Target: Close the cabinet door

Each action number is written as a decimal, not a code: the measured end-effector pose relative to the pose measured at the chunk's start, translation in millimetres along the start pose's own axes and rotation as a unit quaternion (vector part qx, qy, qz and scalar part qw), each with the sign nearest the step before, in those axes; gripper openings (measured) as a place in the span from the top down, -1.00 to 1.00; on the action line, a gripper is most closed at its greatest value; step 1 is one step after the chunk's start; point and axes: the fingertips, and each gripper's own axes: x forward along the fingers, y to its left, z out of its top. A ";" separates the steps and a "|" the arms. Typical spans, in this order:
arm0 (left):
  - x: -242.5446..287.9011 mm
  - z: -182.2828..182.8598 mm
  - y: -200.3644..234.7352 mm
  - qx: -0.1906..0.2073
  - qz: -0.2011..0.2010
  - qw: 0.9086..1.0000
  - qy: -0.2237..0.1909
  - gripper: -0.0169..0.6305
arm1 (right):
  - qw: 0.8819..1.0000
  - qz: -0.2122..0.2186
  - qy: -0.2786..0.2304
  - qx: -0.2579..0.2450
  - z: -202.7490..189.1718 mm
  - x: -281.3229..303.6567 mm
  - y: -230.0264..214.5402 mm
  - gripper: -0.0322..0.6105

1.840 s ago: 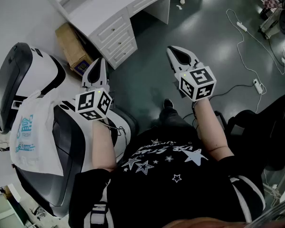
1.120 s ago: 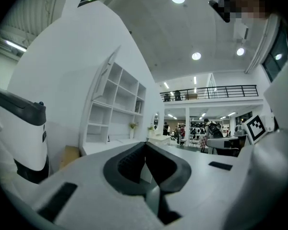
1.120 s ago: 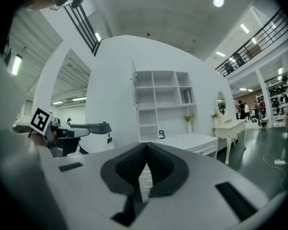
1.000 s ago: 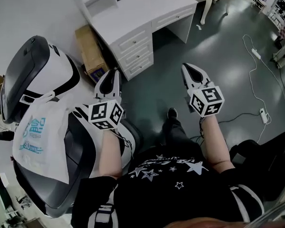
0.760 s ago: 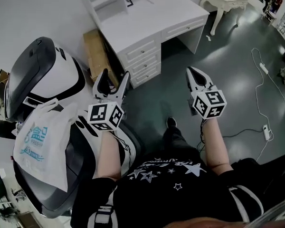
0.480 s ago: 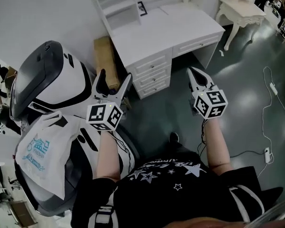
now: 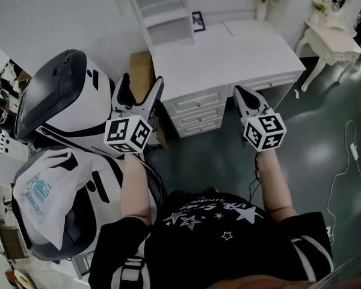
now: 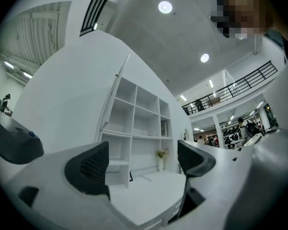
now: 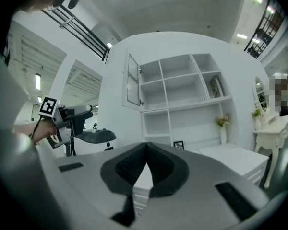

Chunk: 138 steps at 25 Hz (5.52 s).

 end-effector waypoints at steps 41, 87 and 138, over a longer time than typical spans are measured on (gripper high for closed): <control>204.1 76.3 140.9 0.099 -0.057 0.987 -0.117 0.63 | 0.995 0.060 -0.058 -0.057 97.0 327.5 -38.4 0.88; 541.0 -22.2 117.1 0.170 0.113 0.978 -0.045 0.92 | 0.993 0.090 -0.065 -0.046 110.2 424.6 -302.3 0.88; 265.8 -175.3 62.1 0.020 -0.093 0.987 0.129 0.92 | 0.997 -0.060 0.048 0.003 -18.5 210.7 -123.6 0.89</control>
